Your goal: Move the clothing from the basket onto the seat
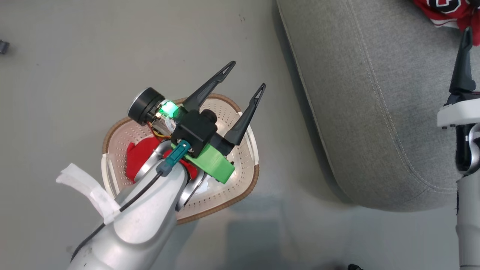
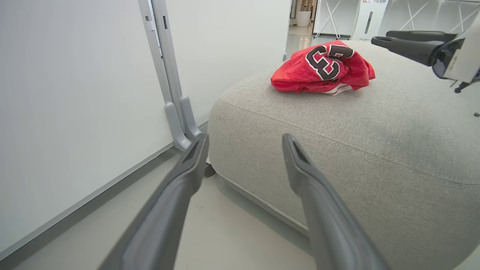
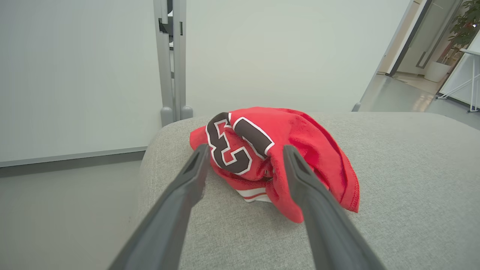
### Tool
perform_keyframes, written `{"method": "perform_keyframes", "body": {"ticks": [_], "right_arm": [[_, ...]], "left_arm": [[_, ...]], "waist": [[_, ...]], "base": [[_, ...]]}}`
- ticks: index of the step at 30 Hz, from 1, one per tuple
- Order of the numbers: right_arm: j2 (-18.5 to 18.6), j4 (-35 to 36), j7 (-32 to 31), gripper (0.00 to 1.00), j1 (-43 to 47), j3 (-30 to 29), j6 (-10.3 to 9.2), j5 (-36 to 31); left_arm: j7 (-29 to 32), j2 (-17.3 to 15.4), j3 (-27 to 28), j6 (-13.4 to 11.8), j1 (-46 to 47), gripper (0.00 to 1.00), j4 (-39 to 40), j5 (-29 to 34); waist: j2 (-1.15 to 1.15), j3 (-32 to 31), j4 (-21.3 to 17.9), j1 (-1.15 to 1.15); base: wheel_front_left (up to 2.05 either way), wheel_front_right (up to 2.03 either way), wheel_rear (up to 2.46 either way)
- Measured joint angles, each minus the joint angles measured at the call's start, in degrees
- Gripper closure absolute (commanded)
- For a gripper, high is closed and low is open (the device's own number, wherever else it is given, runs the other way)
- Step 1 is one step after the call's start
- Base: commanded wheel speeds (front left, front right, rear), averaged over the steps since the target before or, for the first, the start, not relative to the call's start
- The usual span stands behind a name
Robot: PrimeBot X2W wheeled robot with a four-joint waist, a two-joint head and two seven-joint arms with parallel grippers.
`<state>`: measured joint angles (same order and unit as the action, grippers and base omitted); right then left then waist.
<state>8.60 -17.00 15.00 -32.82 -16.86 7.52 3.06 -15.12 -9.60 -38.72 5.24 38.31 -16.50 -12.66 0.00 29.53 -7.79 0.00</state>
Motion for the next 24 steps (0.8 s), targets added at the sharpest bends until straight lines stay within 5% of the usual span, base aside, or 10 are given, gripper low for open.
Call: {"method": "perform_keyframes", "body": {"ticks": [24], "right_arm": [[-4.91,9.56,0.00,0.00,15.39,15.64,0.00,3.31]], "left_arm": [[-0.01,2.64,23.24,-2.13,-19.44,0.00,3.33,-0.34]], "waist": [[0.00,-16.73,9.73,0.00]], "base": [[0.00,0.00,0.00]]}}
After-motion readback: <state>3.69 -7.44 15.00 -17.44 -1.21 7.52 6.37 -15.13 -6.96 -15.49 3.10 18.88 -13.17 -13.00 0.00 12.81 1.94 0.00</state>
